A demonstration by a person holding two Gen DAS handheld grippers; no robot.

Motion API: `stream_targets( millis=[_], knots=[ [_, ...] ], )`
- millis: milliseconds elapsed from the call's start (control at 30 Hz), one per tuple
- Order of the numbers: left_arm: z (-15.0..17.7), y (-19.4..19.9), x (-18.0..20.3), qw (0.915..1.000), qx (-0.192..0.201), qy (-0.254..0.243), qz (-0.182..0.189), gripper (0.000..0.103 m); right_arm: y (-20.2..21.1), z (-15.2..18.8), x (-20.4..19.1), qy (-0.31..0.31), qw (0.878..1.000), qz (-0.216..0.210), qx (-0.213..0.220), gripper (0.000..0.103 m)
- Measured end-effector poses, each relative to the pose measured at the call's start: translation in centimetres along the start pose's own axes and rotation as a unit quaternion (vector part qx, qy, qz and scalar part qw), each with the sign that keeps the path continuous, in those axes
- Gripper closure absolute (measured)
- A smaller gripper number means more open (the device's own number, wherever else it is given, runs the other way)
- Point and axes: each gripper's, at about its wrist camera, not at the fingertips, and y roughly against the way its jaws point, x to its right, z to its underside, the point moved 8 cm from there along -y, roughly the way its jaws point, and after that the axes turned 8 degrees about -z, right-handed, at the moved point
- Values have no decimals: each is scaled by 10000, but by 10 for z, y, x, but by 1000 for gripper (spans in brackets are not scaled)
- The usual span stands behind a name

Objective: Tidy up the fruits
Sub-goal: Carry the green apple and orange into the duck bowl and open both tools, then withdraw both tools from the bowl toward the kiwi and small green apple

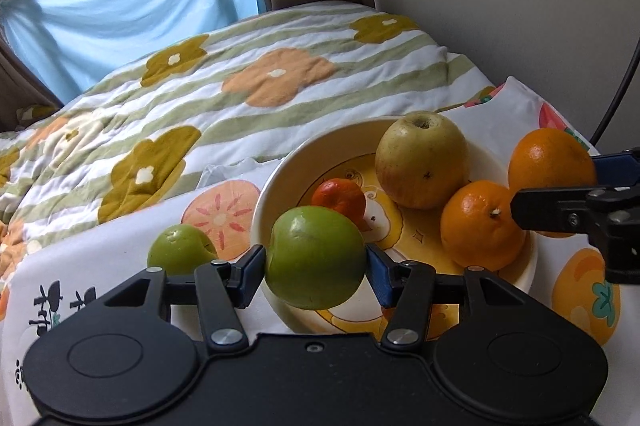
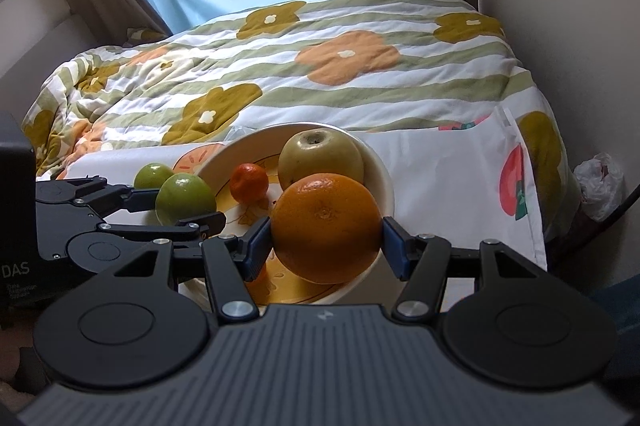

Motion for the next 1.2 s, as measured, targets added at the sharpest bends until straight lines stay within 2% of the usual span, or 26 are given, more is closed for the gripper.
stream_targets(
  millis=[33,100,467,700,1000,1100,1167,1200],
  knots=[
    [-2,4,-1,10000,73,-6,-44,29,0,-1,1,-7,10000,6,5,30],
    [-5,11,-6,9998,191,74,-76,23,0,-1,1,-3,10000,15,19,30],
    [3,43,-40,9980,240,502,-292,19,-2,-11,-14,184,9997,-118,70,30],
    [21,52,-54,9961,96,762,-431,19,-27,-21,-33,433,9986,-306,4,30],
    [36,57,-66,9937,-10,961,-572,19,-61,-17,-46,660,9967,-465,-106,29],
    [38,58,-66,9933,-31,977,-621,19,-56,-17,-50,798,9953,-544,35,24],
    [41,59,-64,9932,-47,957,-667,19,-49,-19,-52,951,9944,-414,223,0],
    [42,59,-63,9931,-57,960,-670,19,-46,-19,-52,1000,9940,-347,284,0]
  ],
)
